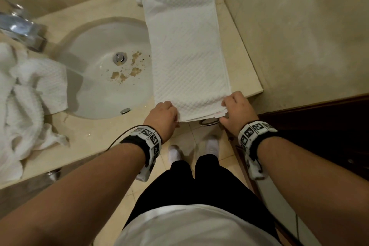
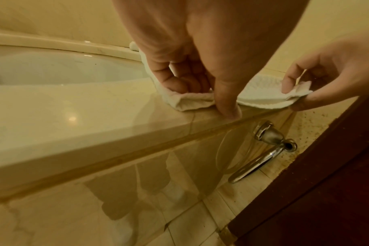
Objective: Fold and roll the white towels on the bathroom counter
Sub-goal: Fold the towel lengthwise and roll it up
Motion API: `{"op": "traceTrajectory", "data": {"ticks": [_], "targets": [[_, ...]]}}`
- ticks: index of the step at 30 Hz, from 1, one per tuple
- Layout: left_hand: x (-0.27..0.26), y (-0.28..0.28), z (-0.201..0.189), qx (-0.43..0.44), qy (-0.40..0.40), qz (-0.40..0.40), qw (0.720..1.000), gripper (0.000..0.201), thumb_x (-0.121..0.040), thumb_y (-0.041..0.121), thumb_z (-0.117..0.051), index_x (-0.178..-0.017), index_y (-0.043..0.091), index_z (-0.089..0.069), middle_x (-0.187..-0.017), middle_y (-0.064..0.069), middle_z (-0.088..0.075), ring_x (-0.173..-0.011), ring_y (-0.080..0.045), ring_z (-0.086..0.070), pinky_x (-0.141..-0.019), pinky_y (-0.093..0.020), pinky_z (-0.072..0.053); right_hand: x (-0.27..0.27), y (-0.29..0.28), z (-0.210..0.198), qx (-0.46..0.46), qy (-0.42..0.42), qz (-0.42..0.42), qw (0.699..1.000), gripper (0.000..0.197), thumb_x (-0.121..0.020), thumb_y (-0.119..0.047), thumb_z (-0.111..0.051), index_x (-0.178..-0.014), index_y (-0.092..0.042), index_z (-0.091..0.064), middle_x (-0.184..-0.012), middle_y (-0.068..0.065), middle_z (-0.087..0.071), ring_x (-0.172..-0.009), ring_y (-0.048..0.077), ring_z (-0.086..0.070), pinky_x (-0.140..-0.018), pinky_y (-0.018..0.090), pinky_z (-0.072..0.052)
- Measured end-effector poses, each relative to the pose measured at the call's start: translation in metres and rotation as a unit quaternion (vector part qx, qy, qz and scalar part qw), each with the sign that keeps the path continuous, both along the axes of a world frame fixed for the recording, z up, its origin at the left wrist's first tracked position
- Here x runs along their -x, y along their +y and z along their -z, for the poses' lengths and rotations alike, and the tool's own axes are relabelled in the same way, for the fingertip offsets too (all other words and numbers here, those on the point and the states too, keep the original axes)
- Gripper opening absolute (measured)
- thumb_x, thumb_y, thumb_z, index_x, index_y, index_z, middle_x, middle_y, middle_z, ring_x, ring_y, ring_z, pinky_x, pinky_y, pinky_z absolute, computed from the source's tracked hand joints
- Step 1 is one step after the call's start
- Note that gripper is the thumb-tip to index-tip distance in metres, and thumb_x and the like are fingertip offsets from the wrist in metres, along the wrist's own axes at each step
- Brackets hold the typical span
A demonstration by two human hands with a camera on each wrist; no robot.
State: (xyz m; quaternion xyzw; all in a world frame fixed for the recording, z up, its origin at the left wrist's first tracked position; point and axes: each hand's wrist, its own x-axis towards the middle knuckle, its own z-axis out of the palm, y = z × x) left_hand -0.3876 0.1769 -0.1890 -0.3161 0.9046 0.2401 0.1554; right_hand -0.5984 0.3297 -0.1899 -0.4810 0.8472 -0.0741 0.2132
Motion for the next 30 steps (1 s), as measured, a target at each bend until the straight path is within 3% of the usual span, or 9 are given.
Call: {"op": "traceTrajectory", "data": {"ticks": [5,10,15,18,20,23,26,30], "targets": [[-0.002,-0.007,-0.008,-0.073,0.027,-0.072,0.994,0.026,-0.079,0.031,-0.086,-0.078,0.016,-0.065,-0.106,-0.002,-0.056,-0.102,-0.02,-0.051,-0.09,-0.032,-0.047,0.006,0.0,-0.007,-0.022,-0.028,0.01,0.999,0.033,-0.079,-0.014,-0.075,-0.109,-0.008,-0.065,-0.121,0.009,-0.048,-0.109,0.028,-0.052,-0.094,0.033,-0.046],[-0.009,-0.007,-0.011,-0.087,0.038,-0.077,0.993,0.025,-0.078,0.03,-0.086,-0.075,0.017,-0.065,-0.102,0.002,-0.055,-0.098,-0.019,-0.053,-0.088,-0.035,-0.051,0.008,-0.001,-0.012,-0.028,-0.033,0.011,0.999,0.024,-0.086,-0.009,-0.068,-0.109,-0.009,-0.065,-0.123,0.007,-0.047,-0.108,0.024,-0.053,-0.093,0.031,-0.046],[-0.017,-0.005,-0.006,-0.033,0.032,-0.049,0.998,0.025,-0.081,0.034,-0.084,-0.08,0.019,-0.064,-0.102,0.001,-0.057,-0.096,-0.024,-0.054,-0.084,-0.04,-0.05,0.01,-0.004,-0.016,-0.036,-0.022,-0.003,0.999,0.014,-0.086,-0.012,-0.069,-0.1,-0.013,-0.064,-0.115,0.004,-0.05,-0.099,0.023,-0.055,-0.082,0.025,-0.04],[-0.023,-0.005,0.0,0.013,0.029,-0.004,0.999,0.025,-0.083,0.032,-0.081,-0.087,0.017,-0.061,-0.102,-0.003,-0.056,-0.094,-0.029,-0.054,-0.076,-0.039,-0.045,0.012,-0.007,-0.018,-0.053,0.019,-0.036,0.998,0.014,-0.084,-0.014,-0.071,-0.093,-0.016,-0.061,-0.106,0.004,-0.053,-0.09,0.025,-0.056,-0.076,0.03,-0.043],[-0.027,-0.006,0.002,0.033,0.038,0.008,0.999,0.029,-0.083,0.029,-0.081,-0.097,0.015,-0.06,-0.105,-0.005,-0.056,-0.094,-0.03,-0.053,-0.074,-0.038,-0.043,0.013,-0.009,-0.017,-0.054,0.055,-0.067,0.995,0.02,-0.081,-0.012,-0.071,-0.093,-0.019,-0.057,-0.098,0.003,-0.054,-0.084,0.026,-0.055,-0.071,0.032,-0.037],[-0.035,-0.007,0.003,0.065,0.037,0.031,0.997,0.037,-0.079,0.03,-0.083,-0.103,0.014,-0.06,-0.105,-0.006,-0.059,-0.093,-0.03,-0.054,-0.074,-0.041,-0.048,0.015,-0.012,-0.017,-0.091,0.096,-0.119,0.984,0.029,-0.081,-0.011,-0.065,-0.104,-0.023,-0.051,-0.097,-0.002,-0.056,-0.086,0.023,-0.055,-0.072,0.034,-0.029],[-0.039,-0.007,0.002,0.078,0.04,0.054,0.995,0.037,-0.077,0.03,-0.085,-0.099,0.015,-0.06,-0.101,-0.006,-0.06,-0.088,-0.031,-0.057,-0.069,-0.041,-0.051,0.016,-0.016,-0.02,-0.129,0.12,-0.147,0.973,0.024,-0.084,-0.01,-0.06,-0.1,-0.025,-0.05,-0.095,-0.004,-0.056,-0.088,0.021,-0.053,-0.074,0.034,-0.027],[-0.039,-0.009,0.0,0.09,0.065,0.074,0.991,0.027,-0.081,0.025,-0.082,-0.093,0.012,-0.061,-0.093,-0.007,-0.062,-0.079,-0.032,-0.059,-0.062,-0.039,-0.052,0.015,-0.013,-0.023,-0.14,0.154,-0.174,0.962,0.02,-0.086,-0.012,-0.057,-0.103,-0.024,-0.056,-0.102,-0.002,-0.054,-0.097,0.023,-0.052,-0.08,0.037,-0.033]]}}
